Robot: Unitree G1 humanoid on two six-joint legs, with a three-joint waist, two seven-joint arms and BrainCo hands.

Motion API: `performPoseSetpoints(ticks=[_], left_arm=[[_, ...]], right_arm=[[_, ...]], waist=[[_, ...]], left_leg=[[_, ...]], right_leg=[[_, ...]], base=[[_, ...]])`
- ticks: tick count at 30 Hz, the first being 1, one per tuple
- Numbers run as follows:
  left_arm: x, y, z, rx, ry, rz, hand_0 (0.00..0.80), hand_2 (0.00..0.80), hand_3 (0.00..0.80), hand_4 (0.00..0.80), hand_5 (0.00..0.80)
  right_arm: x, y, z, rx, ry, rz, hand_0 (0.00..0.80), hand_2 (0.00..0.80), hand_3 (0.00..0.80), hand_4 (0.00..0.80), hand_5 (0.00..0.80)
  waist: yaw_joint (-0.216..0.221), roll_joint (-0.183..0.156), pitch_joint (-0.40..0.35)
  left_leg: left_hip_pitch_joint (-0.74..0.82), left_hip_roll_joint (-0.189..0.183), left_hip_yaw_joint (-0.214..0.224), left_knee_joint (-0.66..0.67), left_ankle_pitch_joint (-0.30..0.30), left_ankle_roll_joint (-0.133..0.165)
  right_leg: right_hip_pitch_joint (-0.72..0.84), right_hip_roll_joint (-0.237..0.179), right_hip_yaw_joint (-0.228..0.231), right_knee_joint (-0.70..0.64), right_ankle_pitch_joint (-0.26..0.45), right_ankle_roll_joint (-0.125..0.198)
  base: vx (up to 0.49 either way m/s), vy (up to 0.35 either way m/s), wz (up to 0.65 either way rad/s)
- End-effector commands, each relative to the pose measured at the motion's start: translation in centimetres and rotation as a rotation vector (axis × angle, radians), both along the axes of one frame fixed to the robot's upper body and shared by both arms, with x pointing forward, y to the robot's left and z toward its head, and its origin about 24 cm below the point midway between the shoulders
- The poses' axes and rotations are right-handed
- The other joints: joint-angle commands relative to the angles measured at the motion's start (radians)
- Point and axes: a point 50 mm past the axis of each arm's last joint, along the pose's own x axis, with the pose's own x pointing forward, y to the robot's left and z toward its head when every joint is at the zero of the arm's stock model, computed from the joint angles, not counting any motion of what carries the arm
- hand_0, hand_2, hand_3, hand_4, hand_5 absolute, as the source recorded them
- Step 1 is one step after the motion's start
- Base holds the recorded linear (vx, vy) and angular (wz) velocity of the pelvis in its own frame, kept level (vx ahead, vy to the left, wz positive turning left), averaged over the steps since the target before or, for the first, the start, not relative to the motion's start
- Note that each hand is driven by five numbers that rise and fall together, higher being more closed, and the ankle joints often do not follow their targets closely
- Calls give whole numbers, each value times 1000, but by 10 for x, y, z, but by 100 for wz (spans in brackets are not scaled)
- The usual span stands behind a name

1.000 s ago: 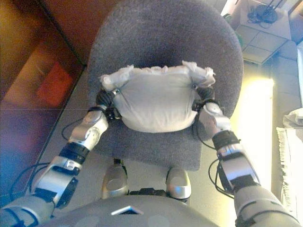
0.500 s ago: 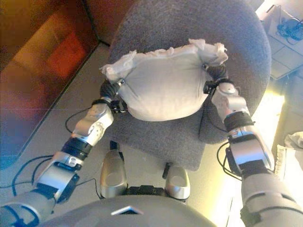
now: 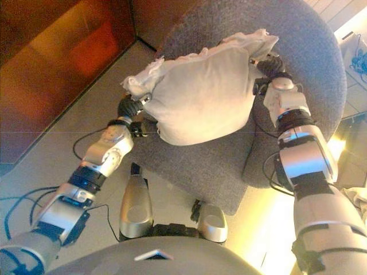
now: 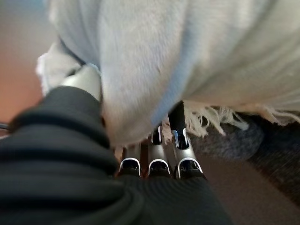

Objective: Pick up the cushion and take it to the sofa

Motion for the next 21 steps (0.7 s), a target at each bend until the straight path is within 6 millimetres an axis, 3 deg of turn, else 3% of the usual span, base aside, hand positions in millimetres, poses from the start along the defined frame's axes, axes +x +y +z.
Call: performPoseSetpoints(ticks=[1,10,14,18,21], left_arm=[[1,-14,24,-72,-130,-34,0,0,0,0,0],[-10,10,4,-96,-76,18,0,0,0,0,0],[-24,24,-10,-211,-32,-28,0,0,0,0,0],[-43,38,-23,-283,-19,-84,0,0,0,0,0],[-58,51,-28,-344,-43,-82,0,0,0,0,0]], right_arm=[[-4,-27,15,6,-43,-91,0,0,0,0,0],[-27,-63,-11,-25,73,-198,0,0,0,0,0],[-41,-83,-14,10,38,-251,0,0,0,0,0],[-48,-84,-18,47,-28,-191,0,0,0,0,0],[-56,-72,-29,131,-98,-124,0,0,0,0,0]], waist=[[48,-8,-97],[30,14,-163],[15,28,-184],[-4,43,-202],[-21,52,-212]], left_leg=[[47,114,0,29,-2,-110],[159,92,53,-82,24,-97],[203,77,73,-116,23,-88],[246,56,92,-143,13,-73],[281,35,111,-168,5,-58]], right_leg=[[33,-96,26,41,8,82],[58,-98,26,-24,42,82],[59,-105,31,-39,53,82],[55,-111,45,-48,60,82],[45,-117,48,-53,69,82]], base=[[112,-1,6],[106,43,-2],[63,68,-3],[29,103,-6],[-7,102,-16]])
